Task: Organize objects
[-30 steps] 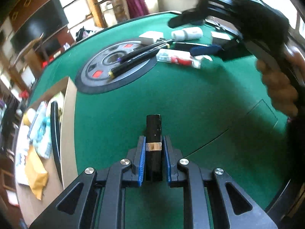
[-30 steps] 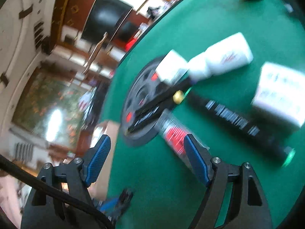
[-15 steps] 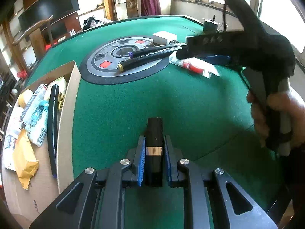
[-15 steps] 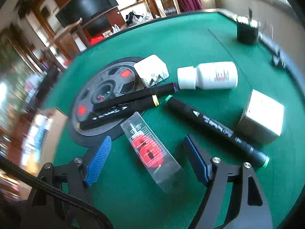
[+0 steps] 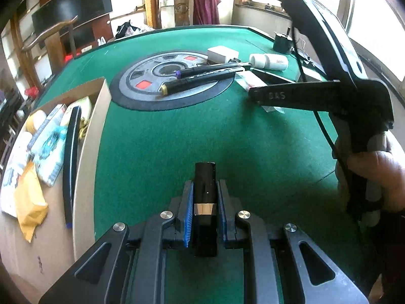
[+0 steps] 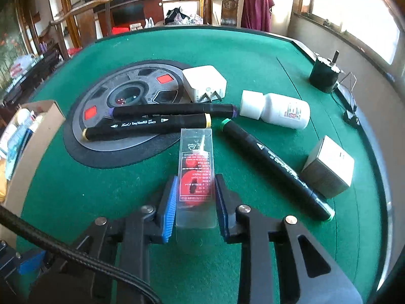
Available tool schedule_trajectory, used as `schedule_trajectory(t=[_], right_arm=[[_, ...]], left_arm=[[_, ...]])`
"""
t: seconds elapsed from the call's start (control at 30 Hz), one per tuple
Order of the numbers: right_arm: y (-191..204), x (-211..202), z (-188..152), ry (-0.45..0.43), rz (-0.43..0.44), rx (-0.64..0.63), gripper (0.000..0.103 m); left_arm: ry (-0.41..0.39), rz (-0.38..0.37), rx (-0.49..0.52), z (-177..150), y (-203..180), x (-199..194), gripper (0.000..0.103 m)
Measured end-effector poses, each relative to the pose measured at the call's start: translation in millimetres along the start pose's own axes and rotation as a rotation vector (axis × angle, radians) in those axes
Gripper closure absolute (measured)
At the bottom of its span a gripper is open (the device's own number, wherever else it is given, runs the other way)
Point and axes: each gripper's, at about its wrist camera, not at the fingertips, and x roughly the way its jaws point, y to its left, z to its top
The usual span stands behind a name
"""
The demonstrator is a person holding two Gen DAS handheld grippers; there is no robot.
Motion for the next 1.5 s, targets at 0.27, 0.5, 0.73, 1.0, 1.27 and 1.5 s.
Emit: schedule_trajectory(t=[0.27, 0.5, 0.73, 1.0, 1.27, 1.5], right_arm=[[-14.4, -15.5, -2.9, -0.033, 0.132, 0.133, 0.078], [1.2, -34.0, -11.9, -0.048, 0.202, 0.168, 0.078], [37.9, -58.7, -18.0, -0.047, 0.277, 0.129, 0.078], [70.3, -67.9, -29.7, -0.014, 0.347, 0.085, 0.078], [74.8, -66.6, -38.7, 0.000, 0.389, 0.095, 0.077], [67.3, -66.6, -41.9, -0.010, 0.404, 0.127, 0.077]], left_arm=[[-0.123, -0.014, -0.060, -3.7, 27.0, -57.6, 0.089], [-0.203, 0.022, -0.121, -12.4, 68.3, -103.6, 0.089], [-0.254, 0.057, -0.210, -27.3, 109.9, -131.0, 0.093], [-0.112, 0.011, -0.093, -38.3, 69.1, -106.9, 0.090], [0.081, -0.124, -0.359, -47.1, 67.6, -53.7, 0.064], [0.025, -0.028, -0.417, -24.4, 67.3, -36.8, 0.060]])
